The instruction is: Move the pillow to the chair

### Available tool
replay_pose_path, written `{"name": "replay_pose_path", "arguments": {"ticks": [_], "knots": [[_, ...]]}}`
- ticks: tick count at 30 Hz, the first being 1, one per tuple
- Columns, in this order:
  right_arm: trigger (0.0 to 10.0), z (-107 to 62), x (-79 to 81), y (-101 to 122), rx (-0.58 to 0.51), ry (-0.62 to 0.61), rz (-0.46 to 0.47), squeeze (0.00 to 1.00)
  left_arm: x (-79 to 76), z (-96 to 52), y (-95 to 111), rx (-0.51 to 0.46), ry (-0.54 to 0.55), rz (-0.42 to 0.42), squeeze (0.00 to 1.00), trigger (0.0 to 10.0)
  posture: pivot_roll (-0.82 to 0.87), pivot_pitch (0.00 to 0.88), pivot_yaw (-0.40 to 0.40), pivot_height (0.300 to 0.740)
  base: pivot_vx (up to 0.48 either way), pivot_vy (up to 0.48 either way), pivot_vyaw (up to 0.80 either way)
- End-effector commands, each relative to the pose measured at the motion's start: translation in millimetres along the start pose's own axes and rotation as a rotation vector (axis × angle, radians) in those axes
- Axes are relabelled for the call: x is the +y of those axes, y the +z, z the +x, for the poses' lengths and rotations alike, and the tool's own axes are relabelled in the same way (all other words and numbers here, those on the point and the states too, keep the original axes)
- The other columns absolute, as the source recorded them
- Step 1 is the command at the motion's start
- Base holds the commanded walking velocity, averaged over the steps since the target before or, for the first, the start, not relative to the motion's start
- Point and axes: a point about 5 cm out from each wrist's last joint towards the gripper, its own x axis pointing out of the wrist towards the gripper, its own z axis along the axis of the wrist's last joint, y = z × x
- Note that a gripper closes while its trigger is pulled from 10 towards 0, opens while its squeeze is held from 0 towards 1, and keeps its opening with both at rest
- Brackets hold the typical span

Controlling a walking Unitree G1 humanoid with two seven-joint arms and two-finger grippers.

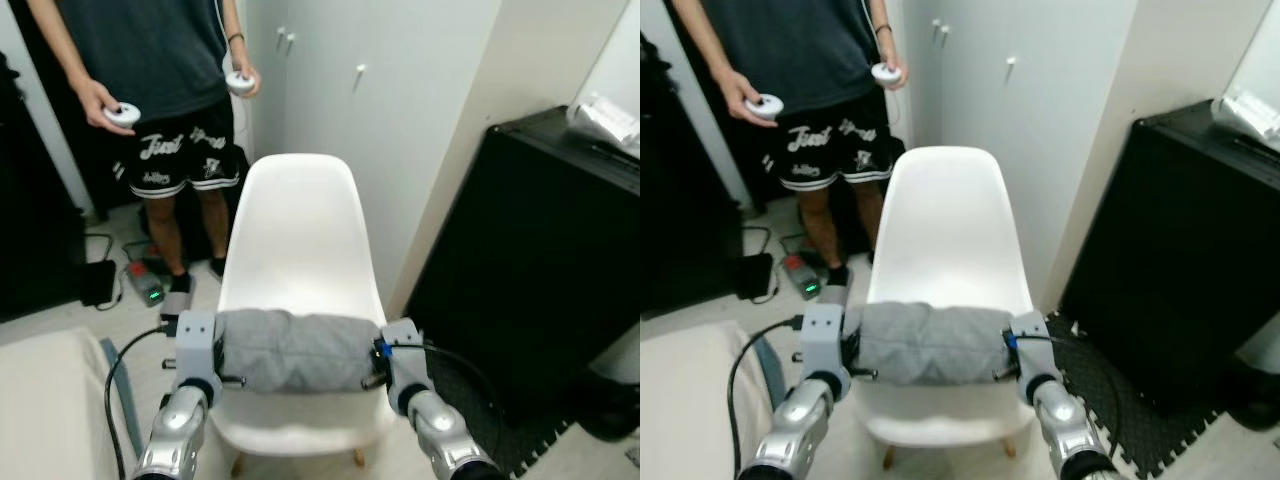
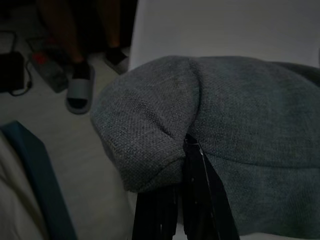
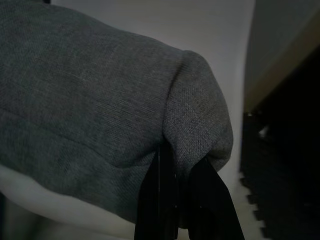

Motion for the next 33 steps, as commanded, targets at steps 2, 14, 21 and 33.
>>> {"name": "replay_pose_path", "arguments": {"ticks": [2, 14, 21, 33], "knots": [[10.0, 1.0, 5.6, 2.5, -0.017, 0.028, -0.005, 0.00, -9.3, 0.9, 2.0, -0.010, -0.040, 0.003, 0.00, 10.0, -0.02, 0.035, -0.028, 0.740, 0.307, 0.000, 0.00], [10.0, 1.1, 6.5, 1.5, -0.008, 0.034, -0.011, 0.00, -2.2, 3.9, 5.0, -0.012, -0.013, 0.043, 0.00, 10.0, -0.02, 0.013, -0.028, 0.740, 0.178, 0.000, 0.00], [10.0, 0.9, 0.6, 2.6, -0.010, 0.017, -0.011, 0.00, -1.6, 5.2, 7.4, -0.021, -0.016, 0.065, 0.00, 10.0, -0.02, 0.007, -0.028, 0.740, 0.000, 0.000, 0.00], [10.0, 0.4, -11.2, 6.3, -0.026, -0.008, 0.005, 0.00, 3.4, 12.9, 18.9, -0.047, -0.009, 0.090, 0.00, 10.0, -0.03, 0.000, -0.025, 0.740, 0.000, 0.000, -0.25]]}}
